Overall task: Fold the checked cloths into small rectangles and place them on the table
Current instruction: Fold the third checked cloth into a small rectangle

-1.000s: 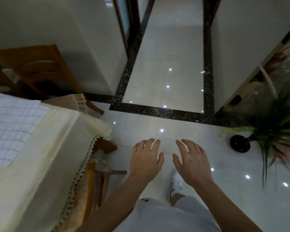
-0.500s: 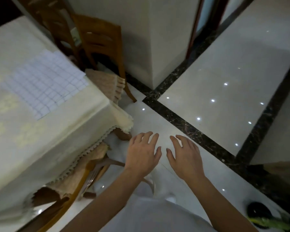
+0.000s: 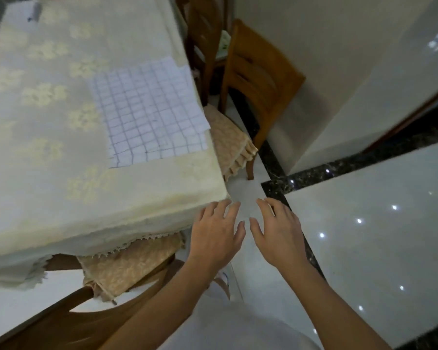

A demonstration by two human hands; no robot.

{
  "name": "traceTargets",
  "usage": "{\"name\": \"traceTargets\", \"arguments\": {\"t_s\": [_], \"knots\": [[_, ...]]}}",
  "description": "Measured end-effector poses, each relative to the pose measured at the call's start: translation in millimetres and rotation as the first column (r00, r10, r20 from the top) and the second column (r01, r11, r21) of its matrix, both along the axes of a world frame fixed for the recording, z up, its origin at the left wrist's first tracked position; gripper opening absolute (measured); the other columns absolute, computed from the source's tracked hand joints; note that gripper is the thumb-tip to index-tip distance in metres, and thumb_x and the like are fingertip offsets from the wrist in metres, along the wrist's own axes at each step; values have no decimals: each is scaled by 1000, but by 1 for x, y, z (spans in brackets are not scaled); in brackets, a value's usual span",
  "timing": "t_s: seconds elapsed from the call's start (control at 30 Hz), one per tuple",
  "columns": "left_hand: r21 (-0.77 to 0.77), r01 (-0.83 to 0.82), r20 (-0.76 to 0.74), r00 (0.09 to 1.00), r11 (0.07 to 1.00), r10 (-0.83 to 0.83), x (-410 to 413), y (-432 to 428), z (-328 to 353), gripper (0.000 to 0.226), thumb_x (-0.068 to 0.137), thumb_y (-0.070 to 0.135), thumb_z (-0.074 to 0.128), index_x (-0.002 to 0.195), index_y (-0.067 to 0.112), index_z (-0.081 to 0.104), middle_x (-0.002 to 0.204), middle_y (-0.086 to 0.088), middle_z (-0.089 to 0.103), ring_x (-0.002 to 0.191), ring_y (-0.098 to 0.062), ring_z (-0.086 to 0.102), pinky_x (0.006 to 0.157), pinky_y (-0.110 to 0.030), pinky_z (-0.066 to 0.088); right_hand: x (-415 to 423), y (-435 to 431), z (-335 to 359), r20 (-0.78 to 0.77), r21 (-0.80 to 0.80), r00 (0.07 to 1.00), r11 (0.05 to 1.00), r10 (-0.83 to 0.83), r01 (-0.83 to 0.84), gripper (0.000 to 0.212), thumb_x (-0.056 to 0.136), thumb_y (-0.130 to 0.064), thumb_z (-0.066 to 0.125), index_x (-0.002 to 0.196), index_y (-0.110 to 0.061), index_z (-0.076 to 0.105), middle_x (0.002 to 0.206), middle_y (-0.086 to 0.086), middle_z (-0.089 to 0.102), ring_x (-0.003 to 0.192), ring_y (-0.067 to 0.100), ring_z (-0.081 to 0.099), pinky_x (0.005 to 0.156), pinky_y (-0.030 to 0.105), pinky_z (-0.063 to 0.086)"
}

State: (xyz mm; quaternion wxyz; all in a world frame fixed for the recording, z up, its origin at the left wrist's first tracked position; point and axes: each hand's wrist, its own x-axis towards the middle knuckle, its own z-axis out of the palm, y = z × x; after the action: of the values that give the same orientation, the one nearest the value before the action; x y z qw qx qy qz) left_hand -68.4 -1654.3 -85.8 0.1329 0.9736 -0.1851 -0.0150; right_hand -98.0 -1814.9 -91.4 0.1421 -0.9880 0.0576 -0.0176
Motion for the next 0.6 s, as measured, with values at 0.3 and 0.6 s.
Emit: {"name": "traceTargets", "arguments": {"t_s": [0.3,0.6], "knots": [[30,-248,55,968,968,246,106,42,-6,47,93,44,42,129,19,60,126,-4,64,109,-26,62,88,-42,52,146,15,3,-8,-23,974,973,228,-228,47,94,-34,59,136,-13,53,133,13,58,119,31,57,96,48,49],[72,-448,62,894,891,444,173,52,-13,47,94,45,42,130,19,60,128,-2,65,112,-24,62,91,-41,50,248,27,-11,-66,18,893,896,445,-445,44,96,-39,52,135,-18,52,133,7,56,117,28,55,97,48,48]]}}
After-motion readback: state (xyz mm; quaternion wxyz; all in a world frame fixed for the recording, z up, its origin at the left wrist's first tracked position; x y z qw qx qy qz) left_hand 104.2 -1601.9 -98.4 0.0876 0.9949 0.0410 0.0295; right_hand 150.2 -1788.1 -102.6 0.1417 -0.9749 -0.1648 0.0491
